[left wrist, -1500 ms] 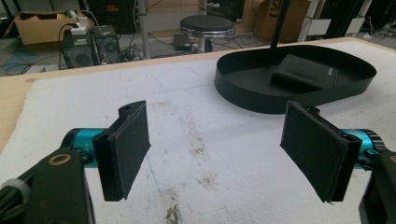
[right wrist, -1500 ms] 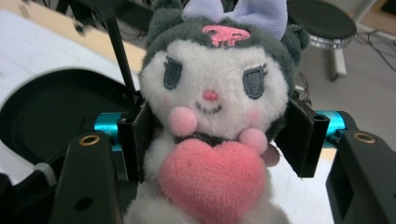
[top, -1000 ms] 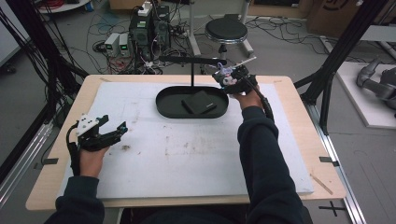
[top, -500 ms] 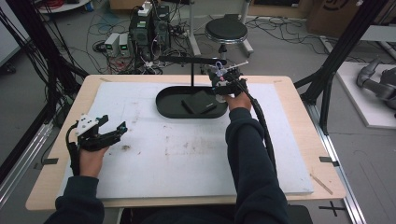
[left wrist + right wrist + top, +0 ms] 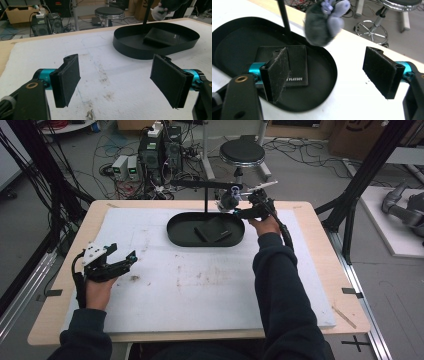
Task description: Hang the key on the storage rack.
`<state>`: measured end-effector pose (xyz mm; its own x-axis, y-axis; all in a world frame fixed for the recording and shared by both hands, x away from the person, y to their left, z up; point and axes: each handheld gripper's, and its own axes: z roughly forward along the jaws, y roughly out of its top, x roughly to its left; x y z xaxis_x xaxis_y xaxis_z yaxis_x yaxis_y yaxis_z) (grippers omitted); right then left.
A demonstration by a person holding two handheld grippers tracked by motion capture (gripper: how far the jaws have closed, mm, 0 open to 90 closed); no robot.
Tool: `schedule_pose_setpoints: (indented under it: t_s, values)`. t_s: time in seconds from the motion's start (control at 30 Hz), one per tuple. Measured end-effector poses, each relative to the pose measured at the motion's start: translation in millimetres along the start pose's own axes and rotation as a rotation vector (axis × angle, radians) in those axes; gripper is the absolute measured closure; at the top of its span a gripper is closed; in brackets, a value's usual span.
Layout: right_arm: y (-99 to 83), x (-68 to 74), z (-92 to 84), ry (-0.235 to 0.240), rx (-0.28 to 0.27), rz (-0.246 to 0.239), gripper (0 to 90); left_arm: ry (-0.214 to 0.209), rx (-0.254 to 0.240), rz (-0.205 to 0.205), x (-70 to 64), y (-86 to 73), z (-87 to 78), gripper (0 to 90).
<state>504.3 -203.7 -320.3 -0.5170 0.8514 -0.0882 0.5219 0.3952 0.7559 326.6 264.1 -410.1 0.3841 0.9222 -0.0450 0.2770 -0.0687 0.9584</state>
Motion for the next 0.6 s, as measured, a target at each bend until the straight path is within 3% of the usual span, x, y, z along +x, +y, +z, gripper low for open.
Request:
schedule_pose_setpoints:
  t_s: [0.13,0.27,0.37,0.43,0.6]
  values:
    - [-2.8,-4.2,-23.3,0.059,0.026,-0.053,20.9,-0.012,-0.006,-0.003,-2.1,1.4,0.2,23.3]
    - [-10.1,-10.3,-57.1,0.115,-0.006,-0.046,20.9,-0.028,-0.010,-0.005,-4.9,2.1,1.3,23.3]
    - [-18.1,-13.1,-79.0,0.121,-0.025,-0.050,20.9,-0.030,-0.010,-0.006,-5.1,2.4,1.1,23.3]
    - [-30.0,-14.8,-91.9,0.124,-0.092,-0.073,21.1,-0.027,-0.012,-0.011,-4.9,2.6,0.4,23.2]
    - [-61.0,-22.4,-109.7,0.111,-0.109,-0.054,21.1,-0.027,-0.018,-0.014,-4.8,2.9,-0.4,23.3]
